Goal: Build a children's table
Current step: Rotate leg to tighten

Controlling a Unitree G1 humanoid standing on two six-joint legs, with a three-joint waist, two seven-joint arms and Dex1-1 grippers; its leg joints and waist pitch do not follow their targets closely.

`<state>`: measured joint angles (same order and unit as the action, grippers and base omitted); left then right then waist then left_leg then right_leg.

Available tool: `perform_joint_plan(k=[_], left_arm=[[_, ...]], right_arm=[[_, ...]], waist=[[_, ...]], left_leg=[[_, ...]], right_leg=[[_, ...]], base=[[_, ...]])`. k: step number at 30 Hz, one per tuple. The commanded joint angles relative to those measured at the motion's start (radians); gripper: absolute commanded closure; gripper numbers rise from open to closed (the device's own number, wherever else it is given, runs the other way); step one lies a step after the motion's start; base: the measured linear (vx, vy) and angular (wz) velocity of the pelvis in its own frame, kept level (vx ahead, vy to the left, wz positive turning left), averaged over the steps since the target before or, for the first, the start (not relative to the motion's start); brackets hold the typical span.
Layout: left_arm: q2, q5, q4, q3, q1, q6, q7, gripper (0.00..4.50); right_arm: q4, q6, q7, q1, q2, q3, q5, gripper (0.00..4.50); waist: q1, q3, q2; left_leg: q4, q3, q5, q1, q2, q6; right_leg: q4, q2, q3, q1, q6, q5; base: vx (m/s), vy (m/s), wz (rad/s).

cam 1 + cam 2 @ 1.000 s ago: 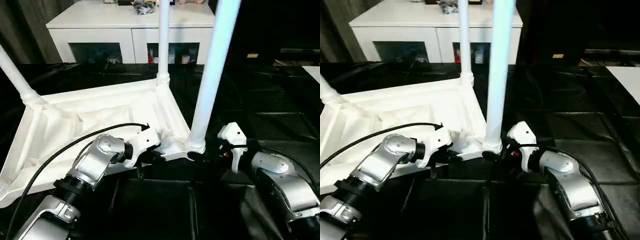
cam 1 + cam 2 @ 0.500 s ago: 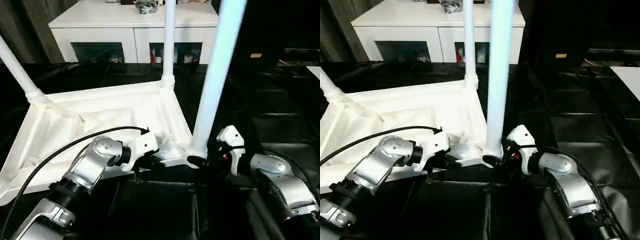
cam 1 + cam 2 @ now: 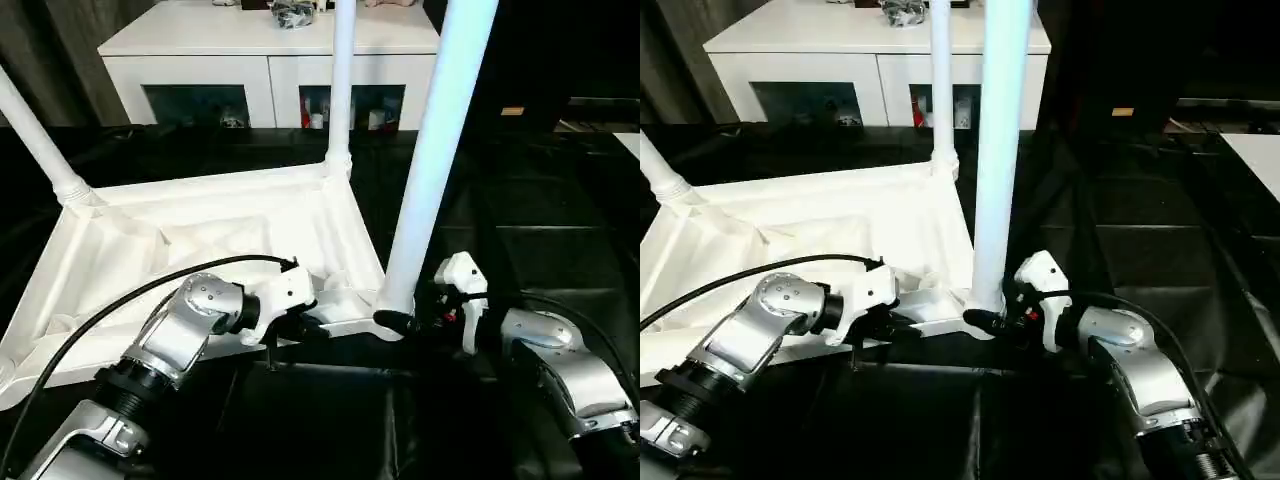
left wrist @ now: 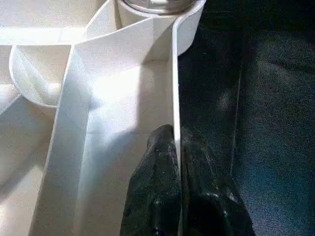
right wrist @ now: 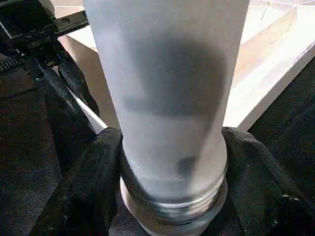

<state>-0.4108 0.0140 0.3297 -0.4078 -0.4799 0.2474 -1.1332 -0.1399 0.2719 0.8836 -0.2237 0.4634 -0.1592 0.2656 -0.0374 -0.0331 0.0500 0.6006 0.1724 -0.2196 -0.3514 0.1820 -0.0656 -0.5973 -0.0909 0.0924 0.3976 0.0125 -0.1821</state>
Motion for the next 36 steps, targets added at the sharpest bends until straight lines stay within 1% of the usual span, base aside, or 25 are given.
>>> perform_joint_plan(k=[1,4,5,7,9,10,11,12,13,15,17,18,20,21,22,23,25,26,27,29,31,32,33,35,36], left_arm=[[-0.007,-0.002,0.002,-0.027,0.023,0.008,-0.034,4.50],[-0.008,-0.002,0.001,-0.023,0.026,0.016,-0.029,4.50],[0.000,-0.005,0.004,-0.014,0.027,0.025,-0.014,4.50],[0.023,-0.006,0.011,0.000,0.024,0.044,0.025,4.50],[0.088,0.007,0.036,0.028,0.007,0.081,0.142,4.50],[0.105,0.011,0.043,0.033,0.002,0.092,0.171,4.50],[0.118,0.014,0.048,0.036,-0.002,0.100,0.191,4.50],[0.161,0.023,0.070,0.049,-0.015,0.126,0.262,4.50],[0.174,0.027,0.076,0.050,-0.018,0.132,0.282,4.50],[0.294,0.072,0.147,0.044,-0.054,0.169,0.449,4.50],[0.354,0.088,0.192,0.039,-0.073,0.163,0.518,4.50],[0.387,0.101,0.226,0.030,-0.088,0.149,0.551,4.50],[0.407,0.110,0.247,0.025,-0.097,0.139,0.571,4.50],[0.420,0.118,0.260,0.023,-0.104,0.123,0.588,4.50],[0.420,0.120,0.260,0.022,-0.105,0.120,0.589,4.50],[0.420,0.124,0.260,0.021,-0.107,0.116,0.589,4.50],[0.406,0.131,0.247,0.017,-0.106,0.114,0.576,4.50],[0.406,0.131,0.247,0.017,-0.106,0.114,0.576,4.50],[0.387,0.135,0.238,0.014,-0.102,0.113,0.559,4.50],[0.369,0.140,0.230,0.012,-0.098,0.108,0.538,4.50],[0.357,0.143,0.225,0.012,-0.095,0.105,0.525,4.50],[0.338,0.145,0.210,0.006,-0.088,0.098,0.502,4.50],[0.327,0.143,0.199,0.005,-0.083,0.096,0.487,4.50],[0.283,0.133,0.155,-0.005,-0.063,0.073,0.420,4.50],[0.247,0.123,0.121,-0.007,-0.047,0.077,0.373,4.50]], right_arm=[[-0.023,-0.002,0.006,0.013,0.000,0.004,-0.005,1.80],[-0.057,-0.009,-0.028,0.008,-0.013,0.010,-0.019,1.81],[-0.093,-0.017,-0.087,-0.002,-0.038,0.022,-0.039,1.81],[-0.145,-0.023,-0.189,-0.022,-0.083,0.044,-0.062,1.82],[-0.221,-0.004,-0.384,-0.056,-0.184,0.101,-0.068,1.83],[-0.240,0.002,-0.437,-0.065,-0.212,0.117,-0.066,1.83],[-0.253,0.007,-0.475,-0.072,-0.233,0.129,-0.063,1.83],[-0.289,0.013,-0.571,-0.090,-0.280,0.147,-0.070,1.83],[-0.300,0.012,-0.601,-0.096,-0.293,0.151,-0.075,1.83],[-0.418,-0.015,-0.850,-0.156,-0.408,0.170,-0.115,1.84],[-0.477,-0.046,-0.932,-0.190,-0.456,0.170,-0.126,1.84],[-0.512,-0.079,-0.961,-0.218,-0.481,0.162,-0.140,1.84],[-0.535,-0.101,-0.976,-0.236,-0.495,0.156,-0.152,1.84],[-0.548,-0.111,-0.955,-0.255,-0.504,0.146,-0.154,1.84],[-0.544,-0.120,-0.936,-0.257,-0.508,0.147,-0.148,1.84],[-0.539,-0.136,-0.904,-0.262,-0.514,0.148,-0.138,1.84],[-0.510,-0.165,-0.848,-0.260,-0.519,0.149,-0.122,1.28],[-0.510,-0.165,-0.848,-0.260,-0.519,0.149,-0.122,1.28],[-0.483,-0.173,-0.841,-0.250,-0.511,0.141,-0.134,1.12],[-0.457,-0.181,-0.846,-0.242,-0.502,0.143,-0.143,0.96],[-0.442,-0.188,-0.849,-0.237,-0.496,0.145,-0.148,0.73],[-0.412,-0.189,-0.850,-0.228,-0.475,0.146,-0.153,0.73],[-0.394,-0.183,-0.840,-0.223,-0.461,0.148,-0.151,0.53],[-0.318,-0.148,-0.775,-0.201,-0.401,0.140,-0.143,0.42],[-0.246,-0.117,-0.685,-0.174,-0.337,0.116,-0.136,0.37]], waist=[[-0.003,0.054,-0.015],[-0.002,0.054,-0.014],[-0.002,0.054,-0.014],[0.006,0.050,-0.013],[0.016,0.045,-0.015],[0.022,0.044,-0.014],[0.027,0.044,-0.017],[0.028,0.045,-0.016],[0.032,0.042,-0.015],[0.036,0.042,-0.012],[0.038,0.041,-0.011],[0.038,0.041,-0.013],[0.040,0.036,-0.013],[0.041,0.036,-0.011],[0.044,0.039,-0.010],[0.044,0.040,-0.012],[0.044,0.040,-0.010],[0.045,0.040,-0.012],[0.045,0.042,-0.012],[0.041,0.043,-0.015],[0.037,0.047,-0.013],[0.035,0.048,-0.013],[0.032,0.048,-0.014],[0.025,0.049,-0.015],[0.025,0.050,-0.011]], left_leg=[[-0.066,-0.011,-0.089,-0.008,0.044,0.107],[-0.066,-0.010,-0.095,-0.009,0.043,0.104],[-0.067,-0.011,-0.102,-0.007,0.044,0.099],[-0.071,-0.011,-0.129,-0.010,0.043,0.080],[-0.076,-0.014,-0.173,-0.011,0.039,0.051],[-0.077,-0.015,-0.197,-0.005,0.038,0.030],[-0.078,-0.017,-0.216,-0.004,0.035,0.021],[-0.079,-0.018,-0.218,-0.005,0.037,0.021],[-0.079,-0.015,-0.227,0.000,0.038,0.020],[-0.079,-0.017,-0.241,0.000,0.034,0.007],[-0.081,-0.018,-0.276,0.007,0.031,0.001],[-0.081,-0.019,-0.287,0.007,0.031,0.004],[-0.083,-0.019,-0.344,0.014,0.029,0.014],[-0.084,-0.022,-0.363,0.018,0.027,0.018],[-0.088,-0.025,-0.364,0.014,0.027,0.022],[-0.091,-0.026,-0.366,0.010,0.029,0.030],[-0.093,-0.027,-0.364,0.007,0.030,0.035],[-0.093,-0.027,-0.366,0.007,0.030,0.037],[-0.093,-0.026,-0.357,0.007,0.030,0.040],[-0.094,-0.026,-0.325,0.001,0.031,0.050],[-0.092,-0.023,-0.283,-0.001,0.034,0.056],[-0.092,-0.021,-0.274,0.000,0.035,0.058],[-0.091,-0.020,-0.264,-0.001,0.036,0.062],[-0.090,-0.019,-0.223,-0.008,0.038,0.073],[-0.090,-0.018,-0.209,-0.008,0.039,0.077]], right_leg=[[0.058,-0.060,-0.053,-0.060,0.250,-0.125],[0.060,-0.061,-0.053,-0.059,0.249,-0.138],[0.061,-0.060,-0.052,-0.058,0.247,-0.148],[0.066,-0.060,-0.052,-0.057,0.238,-0.188],[0.075,-0.059,-0.049,-0.058,0.213,-0.274],[0.081,-0.059,-0.048,-0.052,0.197,-0.332],[0.086,-0.059,-0.046,-0.054,0.175,-0.380],[0.086,-0.060,-0.048,-0.055,0.172,-0.381],[0.091,-0.058,-0.050,-0.045,0.170,-0.385],[0.095,-0.058,-0.047,-0.042,0.160,-0.420],[0.108,-0.060,-0.043,-0.037,0.135,-0.474],[0.110,-0.059,-0.041,-0.039,0.127,-0.479],[0.120,-0.057,-0.036,-0.032,0.105,-0.529],[0.124,-0.059,-0.034,-0.034,0.090,-0.550],[0.124,-0.059,-0.033,-0.041,0.082,-0.538],[0.124,-0.058,-0.033,-0.042,0.077,-0.523],[0.122,-0.060,-0.035,-0.042,0.083,-0.514],[0.123,-0.060,-0.035,-0.043,0.083,-0.516],[0.122,-0.061,-0.036,-0.042,0.089,-0.508],[0.119,-0.064,-0.040,-0.045,0.098,-0.488],[0.113,-0.064,-0.044,-0.043,0.116,-0.434],[0.111,-0.063,-0.044,-0.043,0.125,-0.418],[0.109,-0.062,-0.045,-0.042,0.134,-0.405],[0.102,-0.062,-0.047,-0.050,0.144,-0.350],[0.099,-0.063,-0.049,-0.049,0.151,-0.330]], base=[[0.000,0.000,0.00],[0.000,0.000,0.00],[0.000,0.000,0.00],[0.000,0.000,0.00],[0.000,0.000,0.00],[0.000,0.000,0.00],[0.000,0.000,0.00],[0.000,0.000,0.00],[0.000,0.000,0.00],[0.000,0.000,0.00],[0.000,0.000,0.00],[0.000,0.000,0.00],[0.000,0.000,0.00],[0.000,0.000,0.00],[0.000,0.000,0.00],[0.000,0.000,0.00],[0.000,0.000,0.00],[0.000,0.000,0.00],[0.000,0.000,0.00],[0.000,0.000,0.00],[0.000,0.000,0.00],[0.000,0.000,0.00],[0.000,0.000,0.00],[0.000,0.000,0.00],[0.000,0.000,0.00]])
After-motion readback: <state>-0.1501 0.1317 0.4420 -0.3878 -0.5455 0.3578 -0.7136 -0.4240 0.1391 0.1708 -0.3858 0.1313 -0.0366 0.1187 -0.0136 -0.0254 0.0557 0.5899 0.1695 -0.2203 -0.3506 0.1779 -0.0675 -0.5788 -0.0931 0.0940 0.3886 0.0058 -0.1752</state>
